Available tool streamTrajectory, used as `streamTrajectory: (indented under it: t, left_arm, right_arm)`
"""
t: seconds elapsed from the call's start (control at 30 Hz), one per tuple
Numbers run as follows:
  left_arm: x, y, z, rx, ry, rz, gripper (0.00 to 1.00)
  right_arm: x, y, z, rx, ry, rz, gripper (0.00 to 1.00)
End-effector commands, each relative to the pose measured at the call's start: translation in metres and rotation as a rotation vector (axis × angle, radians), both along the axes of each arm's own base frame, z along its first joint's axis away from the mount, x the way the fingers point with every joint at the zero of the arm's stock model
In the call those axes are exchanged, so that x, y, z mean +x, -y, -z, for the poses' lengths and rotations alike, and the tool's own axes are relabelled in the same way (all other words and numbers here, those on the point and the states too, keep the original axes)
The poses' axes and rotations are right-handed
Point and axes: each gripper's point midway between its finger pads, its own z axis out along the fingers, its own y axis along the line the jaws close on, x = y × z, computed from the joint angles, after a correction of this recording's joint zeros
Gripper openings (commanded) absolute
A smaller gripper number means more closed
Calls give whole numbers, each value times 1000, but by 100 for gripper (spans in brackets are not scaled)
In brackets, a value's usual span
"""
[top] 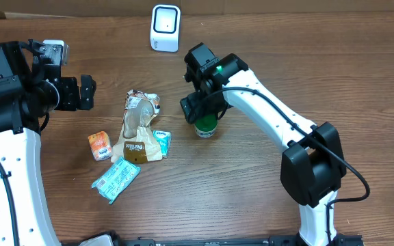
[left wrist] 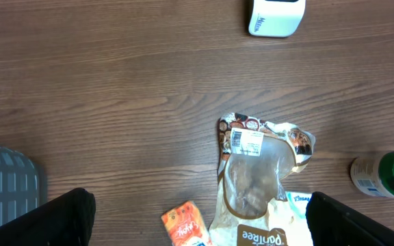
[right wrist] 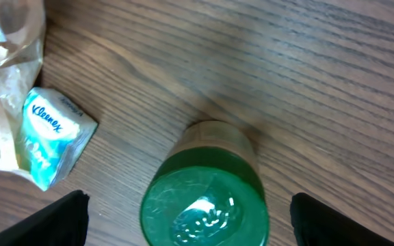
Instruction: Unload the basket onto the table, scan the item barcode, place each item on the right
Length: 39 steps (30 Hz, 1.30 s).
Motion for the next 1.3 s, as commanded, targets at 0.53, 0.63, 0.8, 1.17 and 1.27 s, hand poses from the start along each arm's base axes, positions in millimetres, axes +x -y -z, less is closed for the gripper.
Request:
streamTrajectory:
  t: [0.53, 0.63, 0.8, 1.17, 1.27]
  left_arm:
    - [1, -3, -1, 18, 7, 8, 100]
    - [1, -3, -1, 18, 7, 8, 100]
    - [1, -3, -1, 18, 7, 8, 100]
    - [1, -3, -1, 18, 7, 8, 100]
    - [1, -3, -1, 18, 7, 8, 100]
  right_arm:
    - [-14, 12, 33, -6, -85, 109, 64]
    - [-15, 10, 33, -4, -84, 118, 66]
    - [-15, 10, 44, 0, -78, 117, 72]
    - [-6, 2, 14, 49, -72, 113, 38]
    - [-5, -15, -18, 138, -47, -10, 33]
